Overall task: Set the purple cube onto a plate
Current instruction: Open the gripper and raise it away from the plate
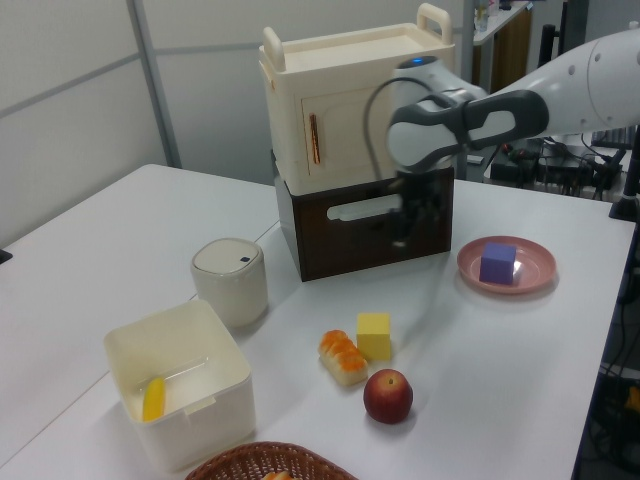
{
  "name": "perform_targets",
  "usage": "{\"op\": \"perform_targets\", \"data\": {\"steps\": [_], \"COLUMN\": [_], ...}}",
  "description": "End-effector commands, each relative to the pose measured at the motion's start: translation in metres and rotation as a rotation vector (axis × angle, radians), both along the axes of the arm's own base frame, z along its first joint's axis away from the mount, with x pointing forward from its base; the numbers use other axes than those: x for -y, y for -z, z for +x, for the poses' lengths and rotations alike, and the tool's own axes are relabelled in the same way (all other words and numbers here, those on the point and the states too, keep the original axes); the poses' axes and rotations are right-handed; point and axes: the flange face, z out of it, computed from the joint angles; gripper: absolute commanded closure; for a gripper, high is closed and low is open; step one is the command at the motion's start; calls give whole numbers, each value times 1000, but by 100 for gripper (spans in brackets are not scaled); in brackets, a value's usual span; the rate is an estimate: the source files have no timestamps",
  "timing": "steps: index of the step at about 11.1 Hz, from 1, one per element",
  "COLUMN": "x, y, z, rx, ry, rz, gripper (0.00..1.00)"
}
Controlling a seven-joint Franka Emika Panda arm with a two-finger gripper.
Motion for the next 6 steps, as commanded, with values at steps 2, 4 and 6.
{"op": "perform_targets", "data": {"steps": [2,4,6], "x": [-144,-188,-204], "y": [-81,-103,-138], "z": [6,-2,-19], "rx": [61,-18,21], "ry": [47,-20,-56], "rz": [-1,-1,-2], "gripper": [0,0,0]}}
